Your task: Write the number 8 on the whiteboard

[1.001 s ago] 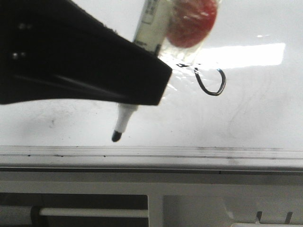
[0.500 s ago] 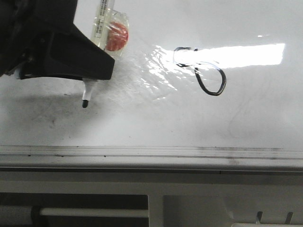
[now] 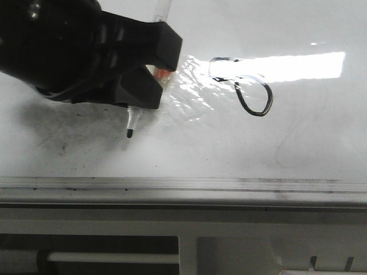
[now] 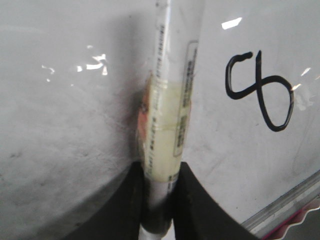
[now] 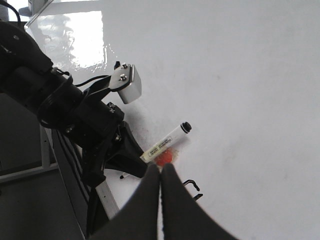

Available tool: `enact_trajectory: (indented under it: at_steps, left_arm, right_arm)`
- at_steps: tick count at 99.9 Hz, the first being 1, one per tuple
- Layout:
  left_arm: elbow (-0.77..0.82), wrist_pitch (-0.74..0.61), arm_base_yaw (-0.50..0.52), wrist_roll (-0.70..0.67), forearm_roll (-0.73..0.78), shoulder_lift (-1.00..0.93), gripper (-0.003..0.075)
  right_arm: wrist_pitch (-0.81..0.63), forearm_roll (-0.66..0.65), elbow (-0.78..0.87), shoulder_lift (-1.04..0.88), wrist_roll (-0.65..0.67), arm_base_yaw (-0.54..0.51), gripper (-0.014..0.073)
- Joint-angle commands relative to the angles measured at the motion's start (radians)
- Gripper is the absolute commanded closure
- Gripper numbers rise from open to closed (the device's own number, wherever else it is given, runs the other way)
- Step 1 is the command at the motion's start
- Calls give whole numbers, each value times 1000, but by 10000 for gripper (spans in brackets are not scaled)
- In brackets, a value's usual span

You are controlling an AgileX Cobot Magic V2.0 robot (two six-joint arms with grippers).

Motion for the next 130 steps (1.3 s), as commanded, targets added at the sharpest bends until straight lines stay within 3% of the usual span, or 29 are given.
enact_trajectory:
  at_steps: [1,29,36,48,55,80,91,101,108,117,127,128,130]
  left_arm:
    - [-30,-59,-2,-30,-28,2,741]
    - [-30,-103,-2,-30,-28,20,730]
    - [-30,-109,-2,-30,-28,20,657]
    - [-30,-109,-2,-30,-28,20,405]
    - [-30,-115,-2,-30,-26,20,306]
    - [-30,-162,-14,-30,-26,-45,234]
    - [3,-168,-75,-24,-26,-176,237]
    - [59,-170,-159,-23,-16,-335,241]
    - [110,-170,-215,-23,-7,-439,274]
    - [182,-170,-274,-23,-7,-540,407]
    - [250,-168,-320,-23,-5,-639,663]
    - [257,-166,-325,-23,-6,-648,720]
    - [267,-166,-327,-21,-3,-657,741]
  right_arm:
    - [-71,-1,-31,11,10,-5,658]
    - [-69,0,-31,11,10,-5,658]
    - [-69,0,-31,11,10,-5,658]
    - [-63,0,-31,11,10,-5,658]
    - [-53,0,-31,11,10,-5,658]
    - [5,-42,-29,-16,10,-5,655]
    - [60,-154,0,-98,98,-5,655]
    - [109,-353,69,-228,289,-5,655]
    - [142,-466,131,-341,340,-5,655]
    - [156,-533,212,-491,340,-5,655]
    - [141,-537,292,-620,340,-5,655]
    - [140,-537,297,-624,340,-5,655]
    - [140,-531,304,-619,340,-5,656]
